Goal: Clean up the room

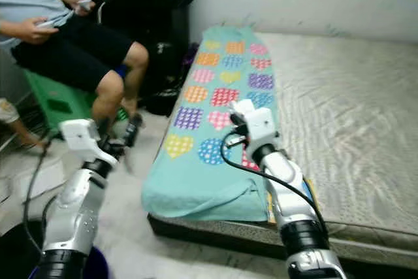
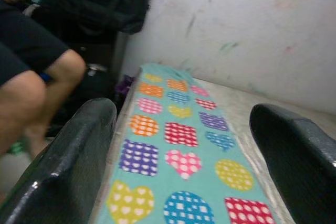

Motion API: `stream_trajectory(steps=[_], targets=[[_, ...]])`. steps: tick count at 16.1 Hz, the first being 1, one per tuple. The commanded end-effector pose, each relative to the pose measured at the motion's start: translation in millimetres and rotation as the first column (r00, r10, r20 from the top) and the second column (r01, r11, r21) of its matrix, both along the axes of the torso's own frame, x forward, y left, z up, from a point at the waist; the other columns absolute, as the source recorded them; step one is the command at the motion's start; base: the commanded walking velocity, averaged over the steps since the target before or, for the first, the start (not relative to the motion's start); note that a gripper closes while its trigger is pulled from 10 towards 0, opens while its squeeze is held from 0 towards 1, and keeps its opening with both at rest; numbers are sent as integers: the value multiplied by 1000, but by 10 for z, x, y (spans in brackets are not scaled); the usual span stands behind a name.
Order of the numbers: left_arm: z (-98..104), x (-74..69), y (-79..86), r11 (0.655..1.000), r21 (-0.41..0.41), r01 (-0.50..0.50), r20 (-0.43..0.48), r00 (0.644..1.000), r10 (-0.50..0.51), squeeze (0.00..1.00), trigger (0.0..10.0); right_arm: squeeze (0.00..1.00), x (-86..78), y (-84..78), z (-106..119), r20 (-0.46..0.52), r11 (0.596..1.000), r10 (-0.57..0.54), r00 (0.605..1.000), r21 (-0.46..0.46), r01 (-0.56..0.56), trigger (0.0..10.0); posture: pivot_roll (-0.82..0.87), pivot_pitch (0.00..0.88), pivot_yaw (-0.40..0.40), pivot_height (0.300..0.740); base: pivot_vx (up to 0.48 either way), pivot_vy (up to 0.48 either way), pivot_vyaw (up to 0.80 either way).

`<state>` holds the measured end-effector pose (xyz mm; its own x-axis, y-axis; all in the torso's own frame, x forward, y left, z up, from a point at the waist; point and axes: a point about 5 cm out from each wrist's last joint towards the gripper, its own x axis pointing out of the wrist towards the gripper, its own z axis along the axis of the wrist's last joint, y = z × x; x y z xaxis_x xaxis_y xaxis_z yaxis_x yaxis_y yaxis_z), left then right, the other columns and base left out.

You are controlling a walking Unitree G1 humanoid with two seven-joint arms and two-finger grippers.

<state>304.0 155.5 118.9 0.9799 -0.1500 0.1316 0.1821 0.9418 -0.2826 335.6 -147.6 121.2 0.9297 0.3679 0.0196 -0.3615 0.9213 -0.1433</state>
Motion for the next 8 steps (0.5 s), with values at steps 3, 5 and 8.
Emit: stream_trajectory(steps=[3, 5, 8], targets=[[-3, 6, 87, 1000, 19, -22, 0, 1000, 22, 0, 10000, 0, 24, 106, 68, 34, 1000, 30, 999, -5, -30, 10000, -42, 0, 2, 740, 0, 0, 533], [7, 7, 106, 999, 23, -28, 6, 1000, 28, 0, 10000, 0, 30, 119, 70, 34, 999, 34, 999, 0, -34, 10000, -36, 0, -1, 740, 0, 0, 800], [31, 15, 135, 999, 25, -40, 14, 999, 40, 0, 10000, 0, 46, 150, 87, 41, 999, 44, 998, -1, -44, 10000, -32, 0, -5, 740, 0, 0, 800]])
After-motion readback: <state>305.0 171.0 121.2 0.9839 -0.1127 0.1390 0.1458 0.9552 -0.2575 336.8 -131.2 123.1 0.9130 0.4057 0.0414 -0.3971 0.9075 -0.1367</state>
